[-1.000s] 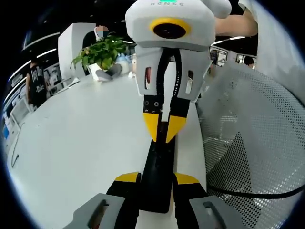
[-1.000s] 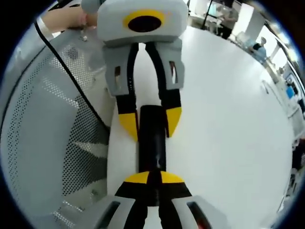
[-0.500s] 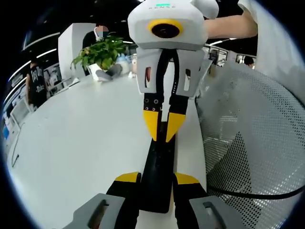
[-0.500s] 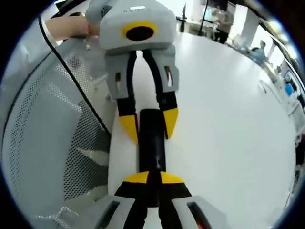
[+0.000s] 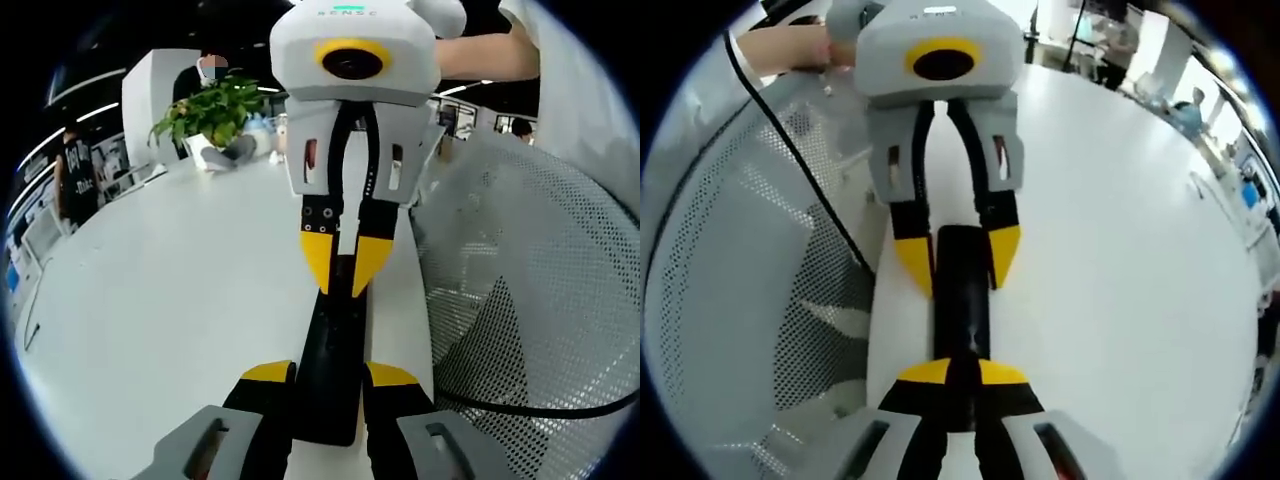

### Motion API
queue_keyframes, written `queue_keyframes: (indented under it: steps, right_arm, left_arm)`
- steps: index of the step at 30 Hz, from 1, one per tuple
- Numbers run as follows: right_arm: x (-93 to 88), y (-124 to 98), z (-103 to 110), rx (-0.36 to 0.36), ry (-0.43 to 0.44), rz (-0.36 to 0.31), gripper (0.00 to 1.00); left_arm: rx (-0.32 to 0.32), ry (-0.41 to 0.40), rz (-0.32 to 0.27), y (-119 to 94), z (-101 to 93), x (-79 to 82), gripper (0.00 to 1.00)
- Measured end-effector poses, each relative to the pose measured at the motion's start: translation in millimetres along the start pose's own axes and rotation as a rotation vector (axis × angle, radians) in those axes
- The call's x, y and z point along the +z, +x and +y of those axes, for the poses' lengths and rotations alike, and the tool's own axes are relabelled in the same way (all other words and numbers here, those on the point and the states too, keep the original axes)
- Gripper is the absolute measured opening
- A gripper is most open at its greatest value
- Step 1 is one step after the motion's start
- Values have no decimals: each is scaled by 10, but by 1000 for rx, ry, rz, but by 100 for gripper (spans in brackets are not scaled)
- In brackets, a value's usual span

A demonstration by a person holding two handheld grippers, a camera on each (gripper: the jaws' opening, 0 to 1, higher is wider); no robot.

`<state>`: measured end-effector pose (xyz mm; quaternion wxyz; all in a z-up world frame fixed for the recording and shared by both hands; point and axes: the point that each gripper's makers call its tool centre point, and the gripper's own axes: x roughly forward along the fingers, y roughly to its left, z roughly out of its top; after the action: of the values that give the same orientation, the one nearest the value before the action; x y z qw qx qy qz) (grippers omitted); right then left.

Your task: Press the specified remote control buttons in sequence, fully releasing each button before pressing the next.

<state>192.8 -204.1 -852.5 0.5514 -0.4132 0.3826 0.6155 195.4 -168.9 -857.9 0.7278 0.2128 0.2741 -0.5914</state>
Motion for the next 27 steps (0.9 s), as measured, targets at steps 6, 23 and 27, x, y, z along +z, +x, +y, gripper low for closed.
queue_keyframes:
  steps: [6, 23, 27]
  right_arm:
    - [-20, 4, -3, 0, -7, 24, 5]
    - [-25, 7, -14, -26, 53, 21, 5]
    - [-30, 2, -12, -27, 64, 2, 5]
  left_arm:
    - [-2, 1, -2, 5, 0, 5, 26]
    - [-5, 2, -3, 8, -1, 3, 26]
    - [-13, 2, -7, 2, -1, 2, 25]
